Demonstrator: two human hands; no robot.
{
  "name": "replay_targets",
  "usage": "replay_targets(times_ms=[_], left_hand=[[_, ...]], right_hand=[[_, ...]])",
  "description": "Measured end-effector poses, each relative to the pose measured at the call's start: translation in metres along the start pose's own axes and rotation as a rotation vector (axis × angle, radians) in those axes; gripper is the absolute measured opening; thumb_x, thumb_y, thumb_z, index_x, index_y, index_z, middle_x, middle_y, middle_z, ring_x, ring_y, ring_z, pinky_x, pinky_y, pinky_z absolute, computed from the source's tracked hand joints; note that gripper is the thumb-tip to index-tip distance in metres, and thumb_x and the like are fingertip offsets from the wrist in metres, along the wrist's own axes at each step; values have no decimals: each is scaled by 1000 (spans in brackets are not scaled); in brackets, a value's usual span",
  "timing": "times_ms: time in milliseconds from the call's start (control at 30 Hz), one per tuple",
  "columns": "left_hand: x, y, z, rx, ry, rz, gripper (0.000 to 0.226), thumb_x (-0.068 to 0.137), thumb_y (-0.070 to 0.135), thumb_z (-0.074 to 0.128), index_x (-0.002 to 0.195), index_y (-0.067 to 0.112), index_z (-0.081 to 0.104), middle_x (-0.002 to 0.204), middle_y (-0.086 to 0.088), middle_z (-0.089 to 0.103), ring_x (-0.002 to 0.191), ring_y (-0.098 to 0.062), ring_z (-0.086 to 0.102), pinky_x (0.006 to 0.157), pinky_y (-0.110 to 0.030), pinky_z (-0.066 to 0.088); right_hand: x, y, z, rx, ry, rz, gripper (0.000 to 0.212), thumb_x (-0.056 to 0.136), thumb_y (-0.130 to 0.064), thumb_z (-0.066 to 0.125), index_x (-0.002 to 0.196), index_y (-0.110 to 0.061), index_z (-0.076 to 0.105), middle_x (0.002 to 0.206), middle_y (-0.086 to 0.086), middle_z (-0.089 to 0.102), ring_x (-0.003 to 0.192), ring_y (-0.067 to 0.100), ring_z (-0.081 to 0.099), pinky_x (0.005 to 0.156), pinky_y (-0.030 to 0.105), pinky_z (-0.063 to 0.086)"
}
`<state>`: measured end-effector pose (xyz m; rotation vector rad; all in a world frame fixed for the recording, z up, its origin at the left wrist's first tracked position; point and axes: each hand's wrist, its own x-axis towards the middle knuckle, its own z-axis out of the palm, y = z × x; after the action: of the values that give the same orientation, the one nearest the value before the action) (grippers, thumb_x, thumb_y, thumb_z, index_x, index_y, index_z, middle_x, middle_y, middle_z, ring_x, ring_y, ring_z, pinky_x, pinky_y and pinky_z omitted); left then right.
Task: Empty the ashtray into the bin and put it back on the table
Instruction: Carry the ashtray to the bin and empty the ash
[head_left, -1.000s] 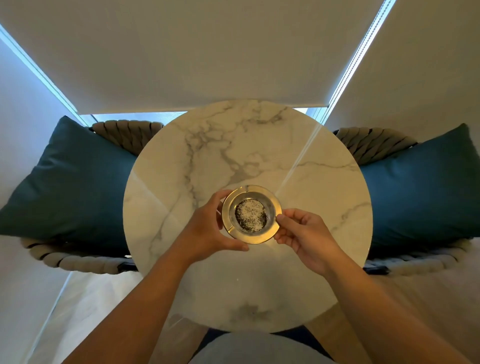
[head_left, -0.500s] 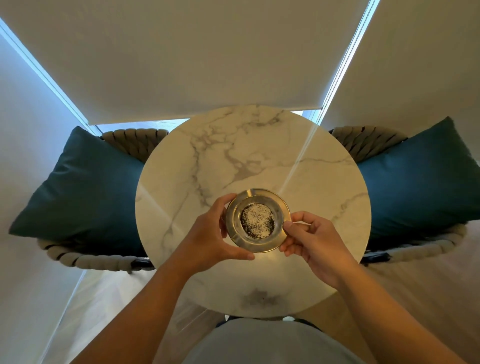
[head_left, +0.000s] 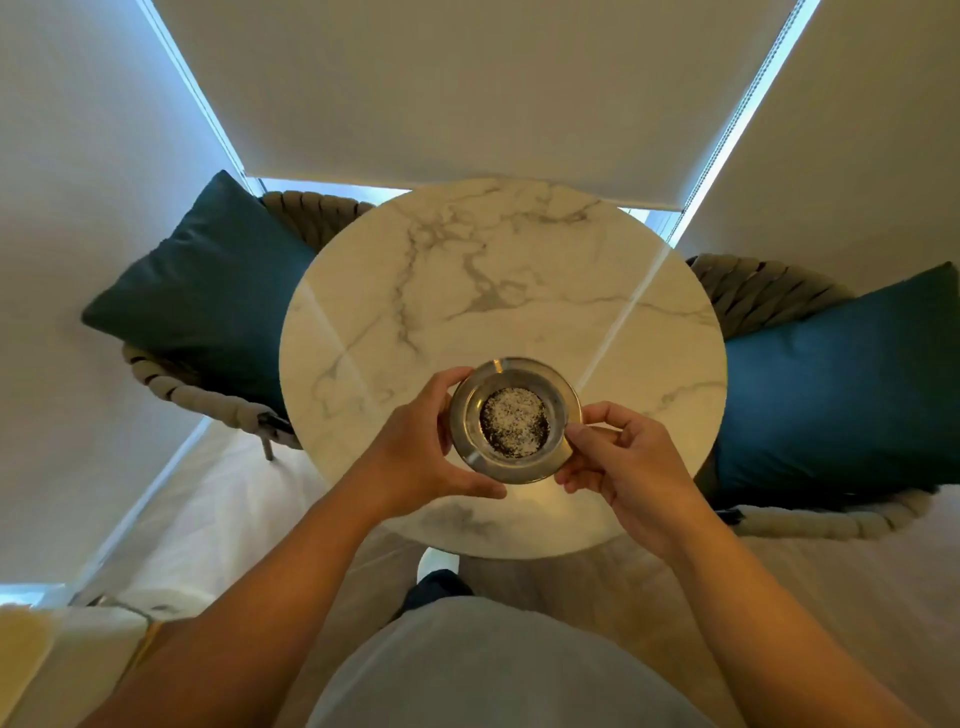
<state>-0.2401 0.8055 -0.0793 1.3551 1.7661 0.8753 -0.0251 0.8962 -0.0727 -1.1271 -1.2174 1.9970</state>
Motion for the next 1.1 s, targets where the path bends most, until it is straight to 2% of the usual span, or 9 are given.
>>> replay_targets(times_ms=[167,300,467,600,733,800,967,1033,1100], left_hand=[[-32,12,34,-48,93,-31,105,39,61,89,127,58,32,108,6,66,95,-24,64,79,-44,58],[-56,17,51,-87,147,-74,109,39,56,92,131,53,33,110,9,65,97,-25,64,82,-45,58],[-87,20,51,-80,245,-94,110,44,52,91,136,46,32,108,23,62,98,1,61,77,-13,52],[-110,17,42,-56,325,-121,109,47,50,93,137,47,31,108,31,60,101,7,58,78,-7,48],[-138,9,31,-63,425,-179,105,46,59,89,129,61,26,106,48,51,103,15,54,75,0,44],[-153,3,25,-69,459,-224,105,44,61,88,128,63,25,106,44,53,105,13,54,79,-4,46],[-200,-19,3,-49,546,-322,113,49,44,94,140,43,27,123,19,56,110,-9,58,95,-27,51],[-222,-27,-5,-51,579,-346,115,49,43,95,141,42,27,127,14,57,111,-10,57,97,-30,50],[-245,-39,-19,-58,597,-384,116,47,42,95,141,42,27,127,13,57,110,-10,57,95,-27,50]], right_hand=[[-18,4,-24,-42,-91,10,6,93,-5,60,94,-1,64,66,19,69,53,27,65,49,29,54],[-26,7,-33,-84,-163,34,9,93,-5,60,98,2,63,66,20,69,53,27,65,49,30,54],[-31,5,-22,-117,-296,56,6,93,-4,60,93,-2,65,67,21,69,54,28,65,50,32,54],[-31,3,-1,-151,-399,58,7,93,-3,58,89,-4,64,67,21,69,54,30,64,50,33,53],[-30,6,30,-181,-490,76,8,93,-1,58,88,-3,64,67,23,68,53,30,64,49,33,54],[-31,9,47,-202,-537,88,7,93,-1,58,89,-2,63,67,24,68,53,30,64,49,32,54],[-38,28,100,-257,-648,135,6,90,-5,61,88,-6,67,68,23,69,54,29,66,50,32,56],[-42,39,124,-265,-675,149,4,84,-11,66,85,-9,68,69,23,69,54,29,66,49,31,56],[-48,51,153,-286,-715,164,11,79,-16,68,87,-9,68,71,24,70,55,30,67,50,31,57]])
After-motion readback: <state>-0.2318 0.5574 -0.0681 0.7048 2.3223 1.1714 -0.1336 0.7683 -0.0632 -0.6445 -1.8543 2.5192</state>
